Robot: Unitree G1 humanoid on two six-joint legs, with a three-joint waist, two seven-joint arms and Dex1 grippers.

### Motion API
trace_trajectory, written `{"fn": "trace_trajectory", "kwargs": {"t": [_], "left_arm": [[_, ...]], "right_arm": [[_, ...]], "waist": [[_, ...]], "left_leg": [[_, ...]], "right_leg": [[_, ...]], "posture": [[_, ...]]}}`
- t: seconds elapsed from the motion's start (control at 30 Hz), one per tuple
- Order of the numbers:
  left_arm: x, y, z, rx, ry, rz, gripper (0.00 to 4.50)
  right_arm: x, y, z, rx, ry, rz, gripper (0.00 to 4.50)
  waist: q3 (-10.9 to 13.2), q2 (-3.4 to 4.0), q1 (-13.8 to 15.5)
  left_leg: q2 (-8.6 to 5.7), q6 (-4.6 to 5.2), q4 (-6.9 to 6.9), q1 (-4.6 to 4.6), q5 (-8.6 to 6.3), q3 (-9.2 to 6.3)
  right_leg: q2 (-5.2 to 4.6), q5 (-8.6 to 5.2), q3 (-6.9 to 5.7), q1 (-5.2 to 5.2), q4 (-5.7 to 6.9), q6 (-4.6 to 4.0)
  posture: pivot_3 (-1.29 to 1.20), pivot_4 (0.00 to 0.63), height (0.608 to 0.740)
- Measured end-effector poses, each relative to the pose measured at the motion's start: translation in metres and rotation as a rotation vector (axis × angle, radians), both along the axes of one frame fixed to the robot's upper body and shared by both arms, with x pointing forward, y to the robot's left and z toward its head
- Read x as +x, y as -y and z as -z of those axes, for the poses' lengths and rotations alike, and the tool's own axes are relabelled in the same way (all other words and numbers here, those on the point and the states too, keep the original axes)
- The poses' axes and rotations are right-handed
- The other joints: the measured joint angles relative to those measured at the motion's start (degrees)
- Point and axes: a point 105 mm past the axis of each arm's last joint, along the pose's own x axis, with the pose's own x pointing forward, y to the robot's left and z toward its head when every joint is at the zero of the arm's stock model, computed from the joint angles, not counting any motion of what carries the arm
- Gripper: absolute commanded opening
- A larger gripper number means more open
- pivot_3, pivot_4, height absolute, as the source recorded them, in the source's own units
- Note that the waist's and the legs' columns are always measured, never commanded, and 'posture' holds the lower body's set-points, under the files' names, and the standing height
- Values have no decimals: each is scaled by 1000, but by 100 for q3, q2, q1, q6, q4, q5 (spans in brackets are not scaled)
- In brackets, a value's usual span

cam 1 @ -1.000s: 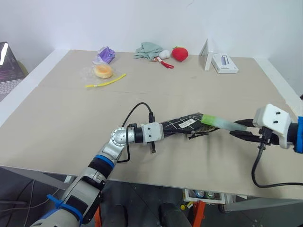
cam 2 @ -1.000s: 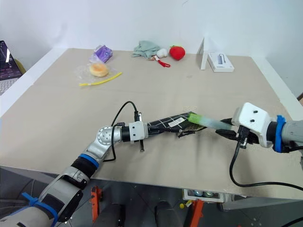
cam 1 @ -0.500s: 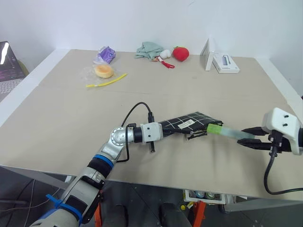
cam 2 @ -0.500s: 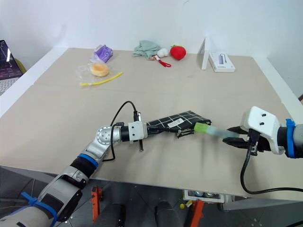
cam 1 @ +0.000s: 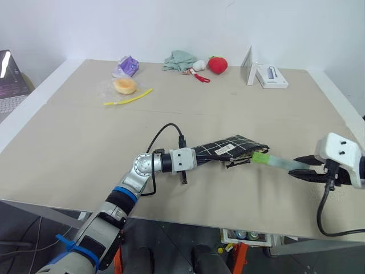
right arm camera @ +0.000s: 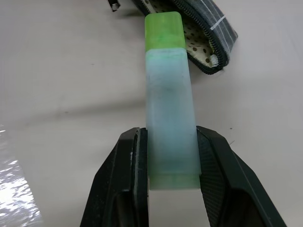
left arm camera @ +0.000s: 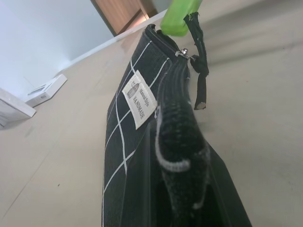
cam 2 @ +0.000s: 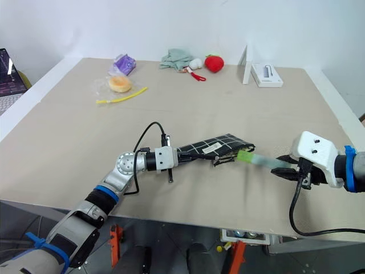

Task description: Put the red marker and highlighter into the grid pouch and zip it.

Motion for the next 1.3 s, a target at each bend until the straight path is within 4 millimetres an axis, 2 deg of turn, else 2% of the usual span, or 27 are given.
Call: {"fn": "trace_trajectory", "kwargs": {"t": [0.2,0.33,0.63,0.77,0.83,0.87,1.0,1.03,1.17,1.3], "left_arm": [[-4,4,-5,-12,18,20,0],[-9,11,-9,-16,33,55,0],[-13,15,-11,-19,38,72,0],[-14,16,-12,-18,36,79,0],[-14,17,-12,-18,31,78,0],[-14,17,-12,-20,28,78,0],[-16,19,-11,-36,9,77,0],[-15,19,-11,-39,5,74,0],[-17,19,-12,-47,1,76,0],[-16,18,-10,-40,-9,75,0]], "right_arm": [[19,-13,0,-27,29,-69,1023],[29,-32,8,-70,37,-165,1023],[37,-72,13,-104,58,-330,1023],[37,-77,16,-94,56,-346,1023],[37,-77,16,-92,56,-345,2075],[37,-77,16,-87,57,-345,2370],[33,-78,6,-10,60,-324,4325],[32,-78,1,17,67,-318,4478],[24,-75,-19,119,90,-284,4478],[14,-68,-23,131,61,-262,4478]], "waist": [[-1,1,4],[-1,2,5],[-1,2,6],[-1,2,8],[-1,2,8],[-1,2,9],[-1,2,10],[-1,2,11],[-1,2,14],[-1,1,16]], "left_leg": [[1,-1,1,0,1,-1],[0,-1,0,-2,0,-1],[1,-1,0,-3,0,-3],[-3,-1,2,-5,0,-2],[-3,-1,2,-5,0,-3],[-4,-1,2,-5,0,-3],[-4,-1,2,-5,0,-3],[-4,-1,2,-5,0,-3],[-3,-1,2,-5,0,-5],[-4,-1,4,-3,0,-5]], "right_leg": [[0,2,-1,1,0,0],[0,1,-1,0,0,1],[-1,1,-3,-1,0,-1],[-7,7,-3,-1,0,-10],[-7,10,-4,-1,0,-15],[-7,11,-4,-1,0,-17],[-7,13,-4,-1,0,-20],[-7,16,-4,0,0,-24],[-7,20,-6,0,2,-31],[-7,19,-7,4,1,-30]], "posture": [[0,150,732],[0,150,732],[0,150,732],[0,150,732],[0,150,732],[0,150,732],[0,150,732],[0,150,732],[0,150,732],[0,150,732]]}}
